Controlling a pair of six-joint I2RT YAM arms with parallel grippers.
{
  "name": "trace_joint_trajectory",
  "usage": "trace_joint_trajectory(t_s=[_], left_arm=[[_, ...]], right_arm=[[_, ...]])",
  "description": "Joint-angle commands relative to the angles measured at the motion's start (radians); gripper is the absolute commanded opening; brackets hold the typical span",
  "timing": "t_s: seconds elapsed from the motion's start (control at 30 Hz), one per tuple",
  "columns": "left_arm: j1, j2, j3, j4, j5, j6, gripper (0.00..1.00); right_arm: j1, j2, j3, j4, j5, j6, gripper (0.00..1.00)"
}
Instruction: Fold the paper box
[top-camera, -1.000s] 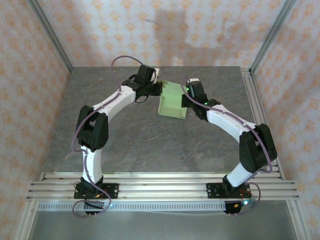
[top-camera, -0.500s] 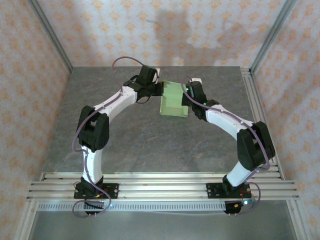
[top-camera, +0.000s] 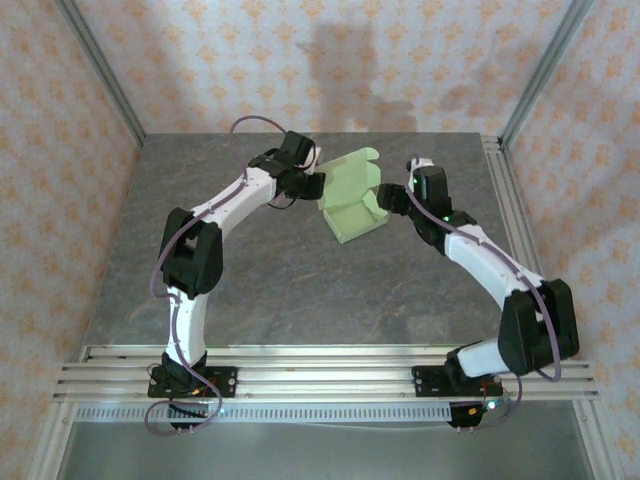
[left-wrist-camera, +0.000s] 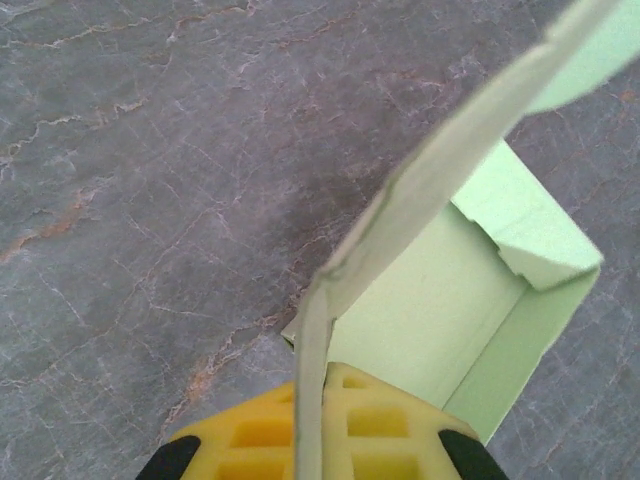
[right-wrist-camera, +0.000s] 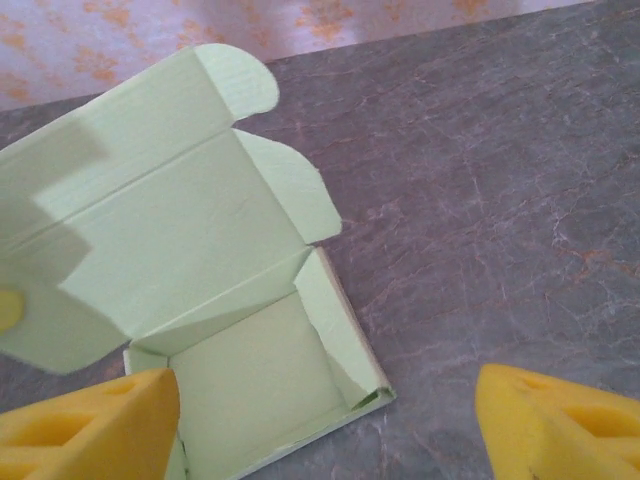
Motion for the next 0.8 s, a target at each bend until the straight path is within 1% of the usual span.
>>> trace_joint_trajectory(t_s=[0.0,0.1,0.2,0.33,0.4,0.47,0.6,0.7,0.77], left_arm=[[0.007,0.019,0.027,-0.081,0.086,0.082,0.00],[0.026,0.025,0.035,-0.114,0.159,0.132,0.00],[0.046,0.019,0.036,-0.154,0.211,0.187,0.00],[0.066,0.005,0.030,-0.208,0.290,0.266,0.00],[0.076,-0.002,0.026,-0.235,0.320,0.302,0.00],[0.086,-0.008,0.018,-0.255,0.335,0.317,0.00],[0.092,-0.014,0.002,-0.255,0.334,0.320,0.00],[0.092,-0.008,-0.001,-0.242,0.340,0.307,0.00],[0.092,-0.004,0.000,-0.238,0.338,0.301,0.00]], right_arm=[[-0.011,-0.007,-0.046,0.024,-0.108,-0.086,0.77],[-0.050,0.049,0.000,-0.049,-0.231,-0.133,0.75],[-0.071,0.145,0.088,-0.126,-0.282,-0.140,0.71],[-0.072,0.269,0.160,-0.166,-0.339,-0.152,0.65],[-0.072,0.317,0.184,-0.185,-0.343,-0.151,0.59],[-0.071,0.367,0.214,-0.216,-0.343,-0.141,0.46],[-0.070,0.427,0.230,-0.232,-0.365,-0.099,0.32],[-0.056,0.440,0.209,-0.219,-0.380,-0.079,0.29],[-0.041,0.439,0.189,-0.210,-0.364,-0.077,0.25]])
